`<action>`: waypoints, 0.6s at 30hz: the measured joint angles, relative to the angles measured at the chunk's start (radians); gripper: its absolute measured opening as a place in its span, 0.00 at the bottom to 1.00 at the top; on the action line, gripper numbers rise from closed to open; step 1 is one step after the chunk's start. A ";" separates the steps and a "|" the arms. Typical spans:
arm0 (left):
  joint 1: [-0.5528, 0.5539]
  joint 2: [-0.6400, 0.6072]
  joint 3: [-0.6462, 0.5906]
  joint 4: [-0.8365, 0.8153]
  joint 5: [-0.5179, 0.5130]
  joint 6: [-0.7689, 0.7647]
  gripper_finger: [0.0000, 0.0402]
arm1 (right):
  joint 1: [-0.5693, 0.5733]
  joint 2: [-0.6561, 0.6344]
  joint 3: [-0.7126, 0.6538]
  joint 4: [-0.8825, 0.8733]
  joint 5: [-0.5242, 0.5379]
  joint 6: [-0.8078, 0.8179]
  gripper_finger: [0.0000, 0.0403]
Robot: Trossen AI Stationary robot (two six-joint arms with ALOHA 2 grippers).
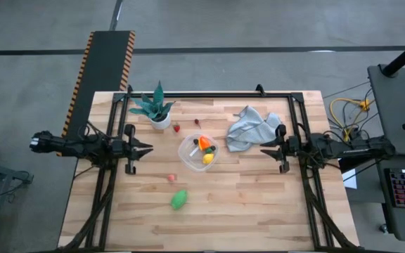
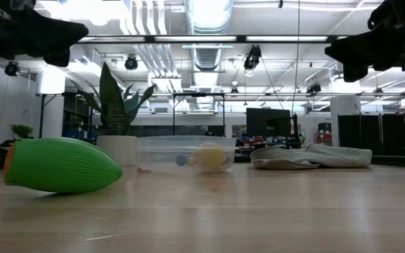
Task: Pick and placing Produce into tupperware
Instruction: Put the pink peach into the transparent bin
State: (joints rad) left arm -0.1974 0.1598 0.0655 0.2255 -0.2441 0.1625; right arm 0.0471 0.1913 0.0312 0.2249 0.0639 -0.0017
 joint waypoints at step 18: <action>0.000 0.673 0.405 -0.432 0.062 -0.304 0.45 | 0.000 0.000 0.006 -0.001 0.018 -0.010 0.23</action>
State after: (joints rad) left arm -0.1970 0.8323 0.4706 -0.2070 -0.1825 -0.1416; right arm 0.0471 0.1913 0.0372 0.2238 0.0821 -0.0120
